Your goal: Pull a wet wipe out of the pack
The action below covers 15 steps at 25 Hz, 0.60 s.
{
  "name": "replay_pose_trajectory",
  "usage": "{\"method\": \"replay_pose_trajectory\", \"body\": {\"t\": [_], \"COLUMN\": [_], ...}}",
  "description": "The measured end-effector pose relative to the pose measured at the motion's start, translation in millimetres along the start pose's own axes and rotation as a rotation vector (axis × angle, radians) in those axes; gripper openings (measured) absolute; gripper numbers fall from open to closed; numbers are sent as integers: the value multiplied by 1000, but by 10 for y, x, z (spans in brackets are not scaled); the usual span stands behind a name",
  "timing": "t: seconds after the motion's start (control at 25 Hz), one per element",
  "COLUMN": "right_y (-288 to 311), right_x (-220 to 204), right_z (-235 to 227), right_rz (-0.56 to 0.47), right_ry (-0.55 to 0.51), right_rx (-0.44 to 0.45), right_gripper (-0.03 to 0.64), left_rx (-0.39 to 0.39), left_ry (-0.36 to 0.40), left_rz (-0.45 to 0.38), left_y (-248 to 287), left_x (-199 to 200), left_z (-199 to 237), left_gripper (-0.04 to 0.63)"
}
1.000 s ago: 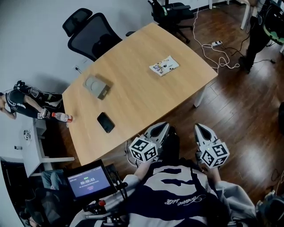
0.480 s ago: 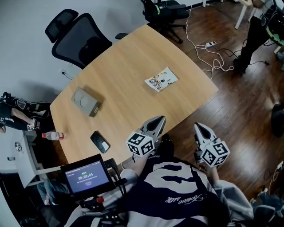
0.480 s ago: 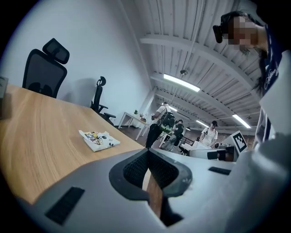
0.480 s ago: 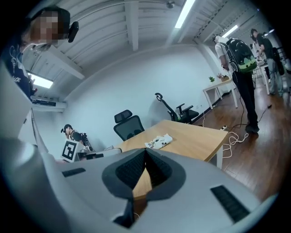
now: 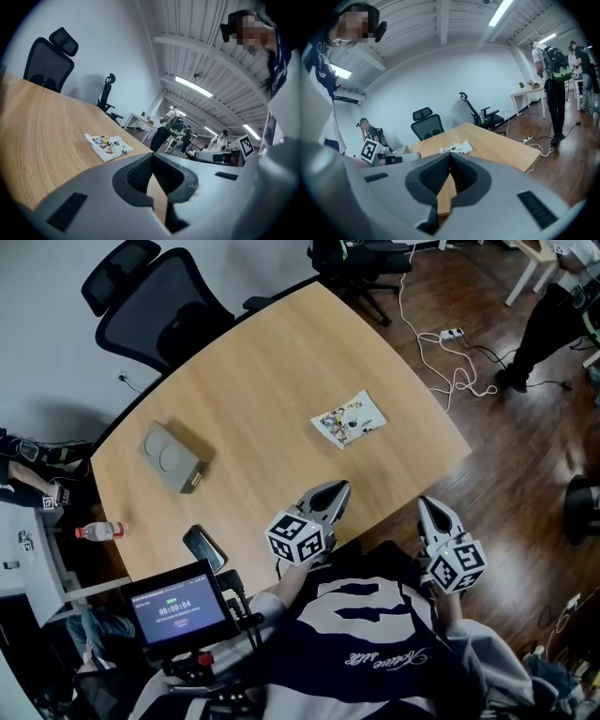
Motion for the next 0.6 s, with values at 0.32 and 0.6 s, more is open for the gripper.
{"method": "replay_pose_trajectory", "body": {"t": [0.32, 0.6], "right_y": [611, 1189], "right_x": [131, 472], "right_z": [-334, -699], "right_rz": [111, 230], "right_ry": [-46, -118], "right_rx": [147, 374], "right_gripper": [-5, -5], "left_rx": [136, 340], "left_ry": [-40, -124], "left_rz": [7, -83], "left_y": [7, 286], "left_x": [-66, 117], "left_z": [234, 443], "left_gripper": [3, 3]}}
Point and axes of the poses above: the fingertips, and each gripper's own axes: y forward along the fingers, z to its left, x out of its top, the point moved 5 cm from there along -y, backward along the fingers, and after that the axes turned 15 degrees about x, right-handed, at the moved point
